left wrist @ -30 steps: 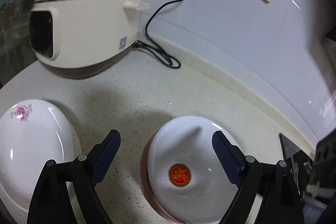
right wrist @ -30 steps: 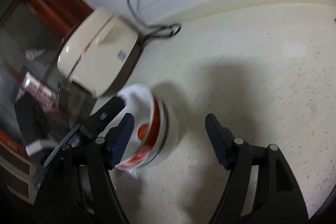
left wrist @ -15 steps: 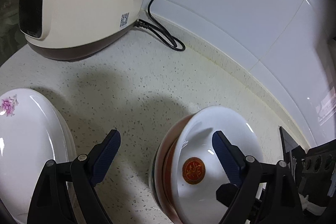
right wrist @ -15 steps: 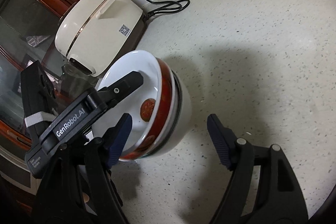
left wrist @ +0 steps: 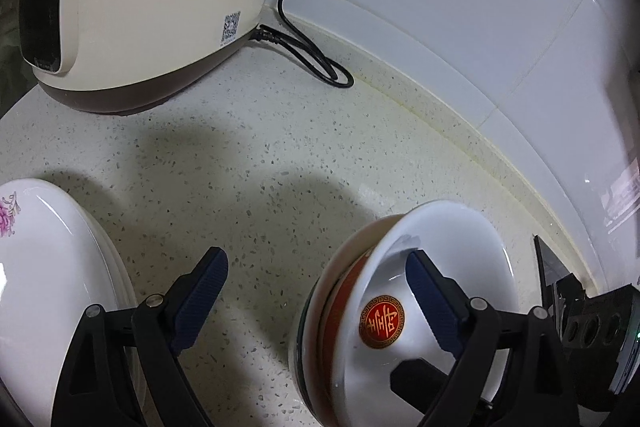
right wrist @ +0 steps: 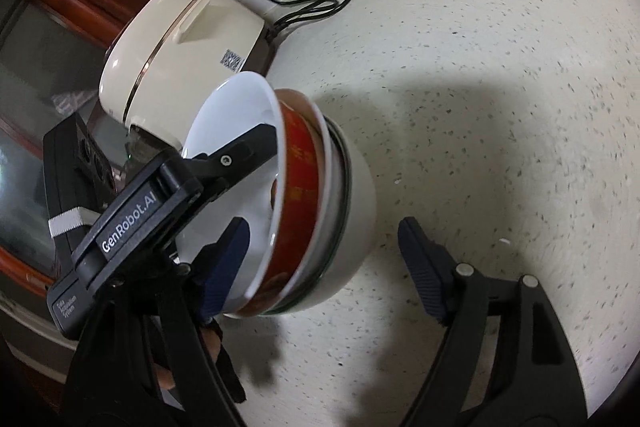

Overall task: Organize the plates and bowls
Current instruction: 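Close both tools on the rim of the nested bowl stack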

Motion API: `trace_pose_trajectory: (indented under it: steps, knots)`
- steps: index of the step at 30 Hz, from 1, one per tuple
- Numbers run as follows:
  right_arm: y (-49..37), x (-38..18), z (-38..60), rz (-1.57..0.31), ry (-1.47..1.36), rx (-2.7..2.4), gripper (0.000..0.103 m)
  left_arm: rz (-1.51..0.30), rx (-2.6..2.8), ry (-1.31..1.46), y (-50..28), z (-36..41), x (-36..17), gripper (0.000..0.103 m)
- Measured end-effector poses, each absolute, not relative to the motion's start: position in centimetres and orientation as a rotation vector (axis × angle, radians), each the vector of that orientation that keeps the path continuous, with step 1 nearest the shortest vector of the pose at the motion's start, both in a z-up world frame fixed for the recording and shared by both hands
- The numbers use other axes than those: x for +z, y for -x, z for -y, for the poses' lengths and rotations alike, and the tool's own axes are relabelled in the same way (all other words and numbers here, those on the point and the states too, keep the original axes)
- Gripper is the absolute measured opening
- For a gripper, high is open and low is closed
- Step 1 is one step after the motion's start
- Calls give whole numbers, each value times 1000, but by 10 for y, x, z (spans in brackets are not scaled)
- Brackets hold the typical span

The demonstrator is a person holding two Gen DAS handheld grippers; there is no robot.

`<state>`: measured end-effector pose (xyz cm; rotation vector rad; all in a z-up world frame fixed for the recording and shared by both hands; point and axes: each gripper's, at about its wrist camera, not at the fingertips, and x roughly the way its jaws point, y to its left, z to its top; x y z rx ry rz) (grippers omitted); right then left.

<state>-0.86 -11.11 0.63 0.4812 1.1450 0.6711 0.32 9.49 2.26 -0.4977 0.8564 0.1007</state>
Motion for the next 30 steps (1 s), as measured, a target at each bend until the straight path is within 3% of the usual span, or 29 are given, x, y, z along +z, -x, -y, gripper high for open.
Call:
trace_pose_trajectory:
  steps: [1, 4, 5, 6, 30]
  knots:
    - [9, 6, 111, -1150, -504, 670, 64, -865, 96, 487, -5, -94, 23, 92]
    - [15, 9, 110, -1157, -513, 596, 53, -874, 51, 453, -7, -88, 24, 85]
    - [16, 9, 110, -1154, -518, 582, 53, -872, 13, 464, -8, -87, 25, 63]
    - [19, 9, 111, -1150, -537, 566, 52, -891, -34, 503, -8, -87, 24, 59]
    - [76, 26, 138, -1094, -655, 444, 48, -891, -120, 481, 28, -72, 32, 57]
